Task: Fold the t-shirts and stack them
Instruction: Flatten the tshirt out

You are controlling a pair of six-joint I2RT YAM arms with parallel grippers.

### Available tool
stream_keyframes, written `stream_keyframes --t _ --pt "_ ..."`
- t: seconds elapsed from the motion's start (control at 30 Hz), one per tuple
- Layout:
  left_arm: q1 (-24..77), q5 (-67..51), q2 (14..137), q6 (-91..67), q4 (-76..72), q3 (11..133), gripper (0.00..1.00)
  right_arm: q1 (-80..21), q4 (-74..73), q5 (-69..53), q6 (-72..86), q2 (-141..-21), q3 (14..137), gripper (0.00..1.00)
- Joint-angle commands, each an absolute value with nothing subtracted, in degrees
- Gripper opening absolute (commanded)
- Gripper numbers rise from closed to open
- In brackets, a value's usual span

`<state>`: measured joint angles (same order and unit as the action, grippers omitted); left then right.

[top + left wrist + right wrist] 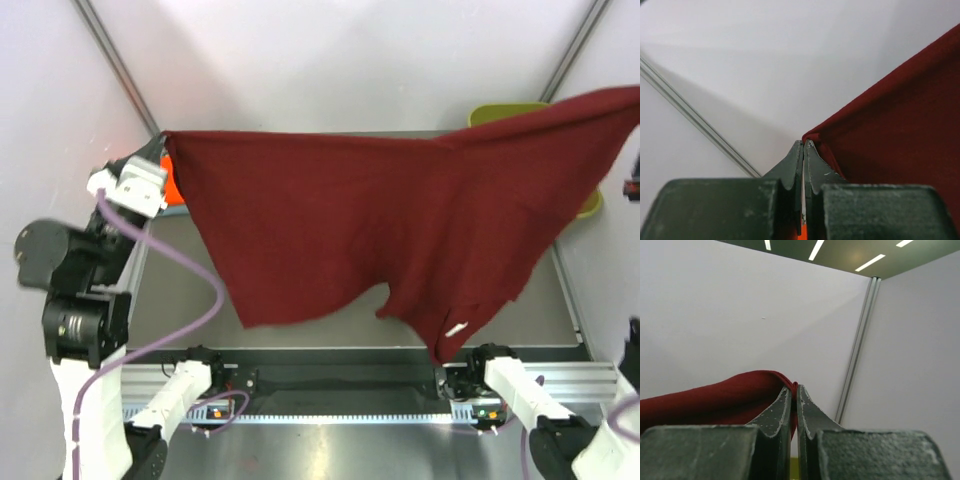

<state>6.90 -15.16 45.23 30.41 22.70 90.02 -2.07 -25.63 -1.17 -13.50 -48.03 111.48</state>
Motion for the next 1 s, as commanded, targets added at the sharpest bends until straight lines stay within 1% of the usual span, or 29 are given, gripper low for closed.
stream_keyframes --t 0.0,0.07,0.1,0.13,0.2,0.23,0.3,0.33,0.4,0.43,0.5,0.53,0.63,0.8,0.9,0.93,0.97 --pt "6.6 -11.0 50.5 31.6 20.9 90.1 0.0 -1.4 -19.1 3.3 -16.2 -53.6 110.0 0.0" --pt "6.6 -9.6 53.2 32.5 19.9 87.1 0.0 -1.3 -15.7 3.5 -17.1 -56.5 105.7 0.0" --pt "6.7 -8.3 54.2 33.5 20.1 85.4 0.0 -1.3 -11.6 3.5 -17.9 -57.6 103.4 0.0" --pt "6.6 -7.7 55.4 34.4 20.6 82.5 0.0 -1.3 -9.1 3.5 -18.0 -59.7 98.6 0.0" --pt "6.6 -6.7 59.1 35.8 20.1 79.1 0.0 -1.1 -3.6 1.8 -19.0 -63.1 94.2 0.0" --pt "6.6 -6.0 60.5 36.3 19.4 75.6 0.0 -1.0 -2.0 0.3 -18.6 -67.4 91.3 0.0" --pt "6.6 -5.5 65.2 36.8 15.3 72.0 0.0 -0.7 1.6 -2.1 -18.1 -72.7 89.7 0.0" --pt "6.5 -4.9 69.6 37.0 14.2 70.2 0.0 -0.7 1.8 -3.2 -17.8 -79.1 90.7 0.0" --pt "6.5 -2.6 74.8 37.1 10.8 69.0 0.0 -0.8 -1.1 -4.0 -17.8 -86.5 94.1 0.0" --pt "6.5 -1.6 80.5 37.6 8.0 69.1 0.0 -0.8 -3.2 -4.0 -17.1 -94.6 99.7 0.0" --pt "6.5 2.6 86.0 37.4 4.9 70.1 0.0 -0.8 -8.1 -2.6 -15.6 -101.9 105.8 0.0" --pt "6.5 3.7 90.6 36.1 3.4 72.7 0.0 -0.8 -9.2 -2.4 -14.5 -107.6 111.6 0.0" --pt "6.5 6.0 96.2 33.8 1.7 79.2 0.0 -1.7 -8.7 -1.4 -13.2 -112.8 118.7 0.0" --pt "6.8 5.7 96.1 31.4 0.4 86.1 0.0 -3.3 -2.2 -0.3 -15.7 -109.6 118.8 0.0" --pt "6.7 3.9 91.2 29.2 0.4 87.5 0.0 -3.3 -1.1 -0.2 -14.4 -102.2 114.7 0.0" --pt "6.7 3.3 87.2 28.2 0.4 87.3 0.0 -3.3 -1.0 -0.3 -14.0 -96.6 110.8 0.0" --pt "6.7 2.8 85.1 27.8 0.4 86.8 0.0 -3.4 -1.1 -0.3 -13.5 -93.5 108.5 0.0"
